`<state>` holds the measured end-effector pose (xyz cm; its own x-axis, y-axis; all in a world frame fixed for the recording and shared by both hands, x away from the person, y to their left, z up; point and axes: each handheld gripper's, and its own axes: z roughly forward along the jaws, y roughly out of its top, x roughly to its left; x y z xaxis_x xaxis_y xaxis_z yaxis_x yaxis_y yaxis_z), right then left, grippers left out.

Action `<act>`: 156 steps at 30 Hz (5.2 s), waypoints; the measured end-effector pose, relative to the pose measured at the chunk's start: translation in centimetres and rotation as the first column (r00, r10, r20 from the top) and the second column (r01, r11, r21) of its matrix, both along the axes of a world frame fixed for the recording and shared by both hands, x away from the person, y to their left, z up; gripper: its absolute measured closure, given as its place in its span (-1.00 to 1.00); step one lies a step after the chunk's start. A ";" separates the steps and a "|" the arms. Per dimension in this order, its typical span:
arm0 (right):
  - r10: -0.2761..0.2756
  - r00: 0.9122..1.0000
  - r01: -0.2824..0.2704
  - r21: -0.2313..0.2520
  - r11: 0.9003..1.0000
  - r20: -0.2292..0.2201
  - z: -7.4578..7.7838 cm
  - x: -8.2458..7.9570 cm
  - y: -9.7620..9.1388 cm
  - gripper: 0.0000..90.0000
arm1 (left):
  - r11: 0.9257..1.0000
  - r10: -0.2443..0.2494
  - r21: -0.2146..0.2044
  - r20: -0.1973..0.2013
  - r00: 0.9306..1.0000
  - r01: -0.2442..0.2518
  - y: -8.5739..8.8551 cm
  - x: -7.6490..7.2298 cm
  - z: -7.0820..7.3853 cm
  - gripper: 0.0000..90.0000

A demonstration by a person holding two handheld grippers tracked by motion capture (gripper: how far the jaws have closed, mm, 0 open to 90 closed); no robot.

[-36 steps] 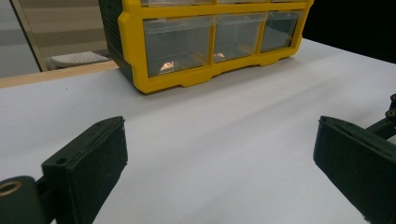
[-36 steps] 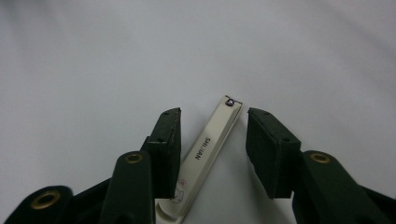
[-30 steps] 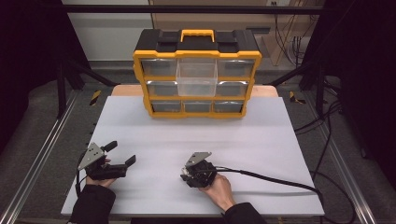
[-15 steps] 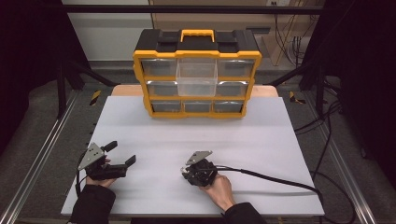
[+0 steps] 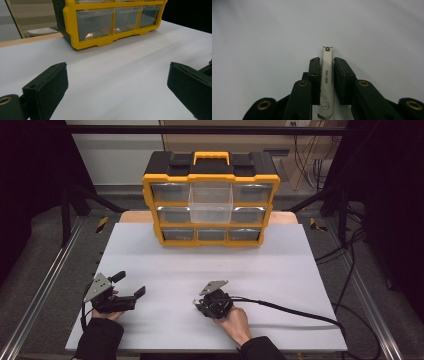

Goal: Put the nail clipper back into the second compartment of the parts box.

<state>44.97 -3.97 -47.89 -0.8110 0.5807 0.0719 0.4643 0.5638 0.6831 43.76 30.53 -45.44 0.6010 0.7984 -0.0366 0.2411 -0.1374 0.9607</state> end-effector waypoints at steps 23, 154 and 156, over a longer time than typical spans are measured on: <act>0.005 1.000 -0.005 -0.004 1.000 -0.004 0.1 0.1 -0.1 0.72 | 1.000 0.000 0.002 0.000 1.000 0.000 0.0 0.0 0.0 -0.93; -0.169 0.948 0.079 0.316 0.945 0.269 21.1 1.2 -10.0 0.72 | 1.000 0.007 0.014 -0.005 1.000 -0.007 0.0 0.1 0.0 -0.93; -0.173 0.947 0.081 0.318 0.945 0.272 21.5 1.3 -10.0 0.72 | 1.000 0.008 0.014 -0.004 1.000 -0.008 0.0 0.1 0.0 -0.93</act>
